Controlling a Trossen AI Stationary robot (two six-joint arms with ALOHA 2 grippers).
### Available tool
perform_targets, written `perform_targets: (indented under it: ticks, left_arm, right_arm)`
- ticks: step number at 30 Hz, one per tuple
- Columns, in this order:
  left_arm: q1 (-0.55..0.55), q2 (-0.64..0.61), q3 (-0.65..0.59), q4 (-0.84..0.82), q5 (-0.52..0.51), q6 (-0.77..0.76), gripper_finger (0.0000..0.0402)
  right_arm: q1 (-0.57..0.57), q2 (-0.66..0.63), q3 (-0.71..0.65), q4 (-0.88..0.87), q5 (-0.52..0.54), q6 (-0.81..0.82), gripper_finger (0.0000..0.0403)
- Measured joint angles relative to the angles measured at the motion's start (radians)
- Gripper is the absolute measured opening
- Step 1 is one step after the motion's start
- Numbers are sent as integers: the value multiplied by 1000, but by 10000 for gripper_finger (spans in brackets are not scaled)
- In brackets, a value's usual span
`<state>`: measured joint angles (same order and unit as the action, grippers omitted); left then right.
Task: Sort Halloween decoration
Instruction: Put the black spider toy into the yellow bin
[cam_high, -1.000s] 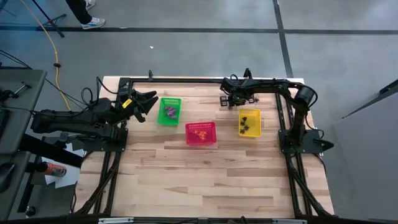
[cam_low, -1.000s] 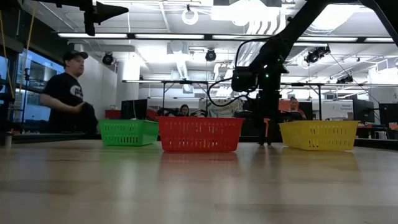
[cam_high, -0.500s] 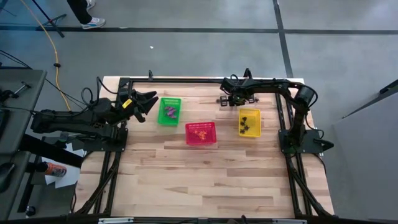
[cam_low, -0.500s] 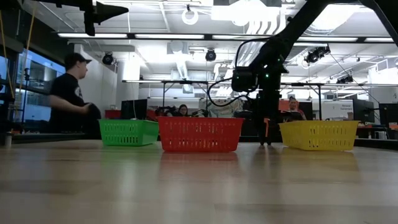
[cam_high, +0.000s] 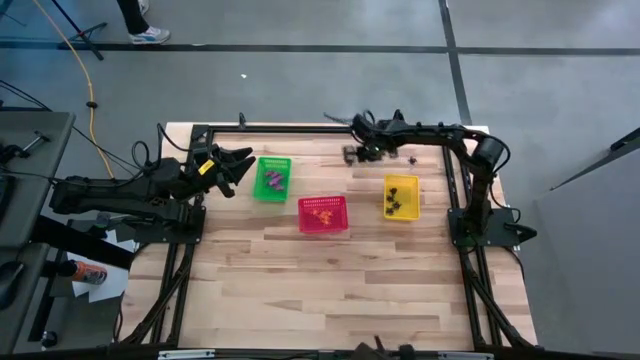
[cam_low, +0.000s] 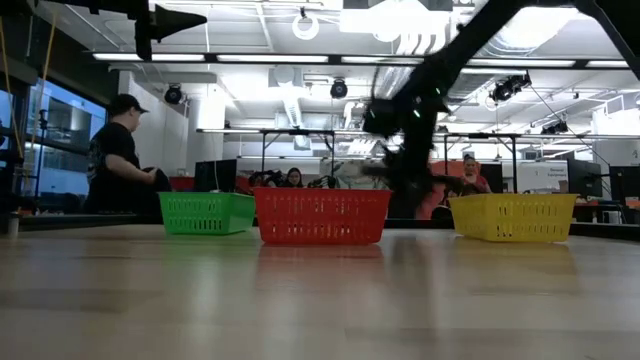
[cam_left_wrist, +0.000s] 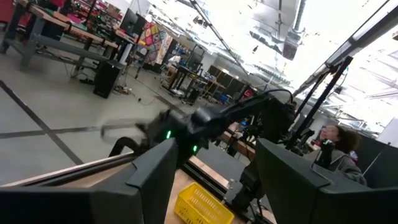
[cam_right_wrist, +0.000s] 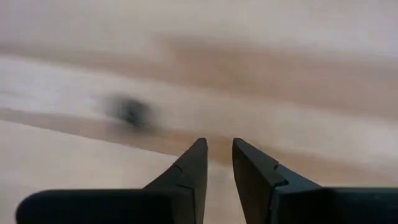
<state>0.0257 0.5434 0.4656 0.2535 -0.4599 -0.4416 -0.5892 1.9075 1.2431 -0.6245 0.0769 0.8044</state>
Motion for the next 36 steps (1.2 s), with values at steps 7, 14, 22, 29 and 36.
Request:
perform_targets:
  ticks: [7, 14, 22, 29, 36]
  left_arm:
    - [0, 0, 0, 0, 0, 0, 207]
    - [0, 0, 0, 1, 0, -2, 207]
    - [0, 0, 0, 1, 0, -28, 207]
    - [0, 0, 0, 2, 0, -37, 207]
    - [0, 0, 0, 1, 4, -55, 207]
  right_arm:
    - [-3, 32, 234, 104, -36, -191, 80]
    - [-2, 224, 534, -191, -28, -338, 165]
    - [29, 349, 684, -497, -5, -331, 261]
    - [36, 355, 633, -479, -57, -261, 272]
    - [20, 355, 544, -415, -109, -167, 272]
